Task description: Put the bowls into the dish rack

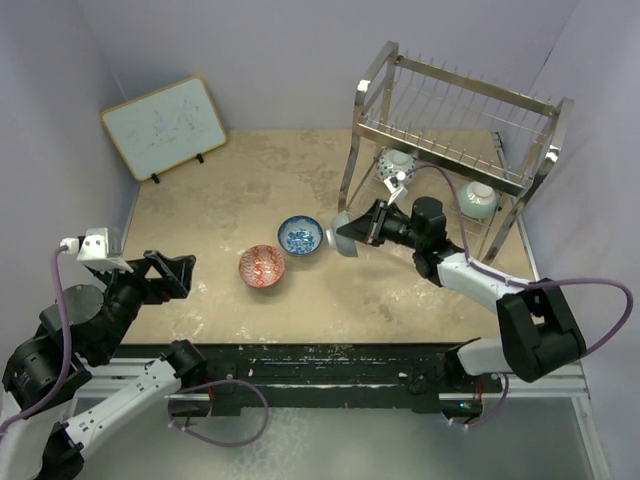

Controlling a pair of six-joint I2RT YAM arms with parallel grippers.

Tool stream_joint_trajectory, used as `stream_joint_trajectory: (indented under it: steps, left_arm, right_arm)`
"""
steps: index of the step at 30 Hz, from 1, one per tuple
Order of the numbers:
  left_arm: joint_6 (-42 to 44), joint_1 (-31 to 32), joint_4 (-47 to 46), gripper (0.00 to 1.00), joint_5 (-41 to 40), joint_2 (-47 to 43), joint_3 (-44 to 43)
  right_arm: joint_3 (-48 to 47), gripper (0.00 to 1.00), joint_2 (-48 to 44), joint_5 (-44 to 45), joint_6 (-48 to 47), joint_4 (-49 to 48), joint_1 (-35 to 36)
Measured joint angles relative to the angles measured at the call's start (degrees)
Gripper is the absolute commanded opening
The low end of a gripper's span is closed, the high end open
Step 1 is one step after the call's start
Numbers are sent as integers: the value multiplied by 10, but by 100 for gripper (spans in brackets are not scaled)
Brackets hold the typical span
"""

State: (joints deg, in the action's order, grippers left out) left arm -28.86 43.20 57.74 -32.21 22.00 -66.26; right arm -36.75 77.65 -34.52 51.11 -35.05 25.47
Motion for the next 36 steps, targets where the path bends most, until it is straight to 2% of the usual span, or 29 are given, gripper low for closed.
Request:
stream_joint_trajectory:
  steps: [8,16,19,24,31,36]
  left_arm:
    - [0,0,2,99,-3,3,-8]
    - [6,0,2,99,-4,13,-12]
    - [10,0,2,99,-3,15,-15]
    - [10,0,2,99,-4,15,-22]
    - [10,0,4,99,-3,15,-25]
    - [10,0,4,99,-3,15,-25]
  right_arm:
    - [17,0,75,-86,119,-189,-130]
    - [23,0,213,-125,311,-450,-206]
    - [1,0,264,-123,380,-506,-222]
    - [-27,0,316,-101,440,-525,-240]
    - [-55,0,322,-83,443,-530,-249]
    - [-87,0,363,-63,455,-546,-251]
